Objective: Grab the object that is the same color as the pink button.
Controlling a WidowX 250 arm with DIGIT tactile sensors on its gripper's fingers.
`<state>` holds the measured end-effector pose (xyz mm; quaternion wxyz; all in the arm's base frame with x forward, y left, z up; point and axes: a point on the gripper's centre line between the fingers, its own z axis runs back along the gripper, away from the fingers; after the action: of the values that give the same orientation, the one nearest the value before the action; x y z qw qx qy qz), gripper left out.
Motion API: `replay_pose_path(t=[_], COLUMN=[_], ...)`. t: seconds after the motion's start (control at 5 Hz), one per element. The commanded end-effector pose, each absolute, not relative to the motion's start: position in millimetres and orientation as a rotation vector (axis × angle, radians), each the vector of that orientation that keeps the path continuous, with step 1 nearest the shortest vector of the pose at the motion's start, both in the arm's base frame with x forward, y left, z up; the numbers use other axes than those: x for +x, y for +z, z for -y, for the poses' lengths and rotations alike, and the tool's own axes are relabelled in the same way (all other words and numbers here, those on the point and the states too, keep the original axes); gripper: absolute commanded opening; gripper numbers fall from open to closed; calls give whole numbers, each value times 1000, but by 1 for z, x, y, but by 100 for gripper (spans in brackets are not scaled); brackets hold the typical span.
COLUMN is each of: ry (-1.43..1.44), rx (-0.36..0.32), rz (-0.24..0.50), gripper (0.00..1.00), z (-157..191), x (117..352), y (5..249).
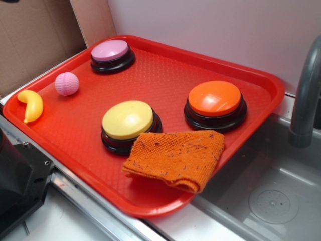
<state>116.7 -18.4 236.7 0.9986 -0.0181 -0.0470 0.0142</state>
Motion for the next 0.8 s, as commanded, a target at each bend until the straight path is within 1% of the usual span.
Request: replay_pose_path(t=[0.0,0.2,0.4,0.6], ry=[28,61,124,210], rx=[-36,-43,-4,68], rz=[94,126,135,118], gripper=[100,100,100,100], z=[18,-10,-37,-64], x=[117,126,127,128], y=[237,212,193,172])
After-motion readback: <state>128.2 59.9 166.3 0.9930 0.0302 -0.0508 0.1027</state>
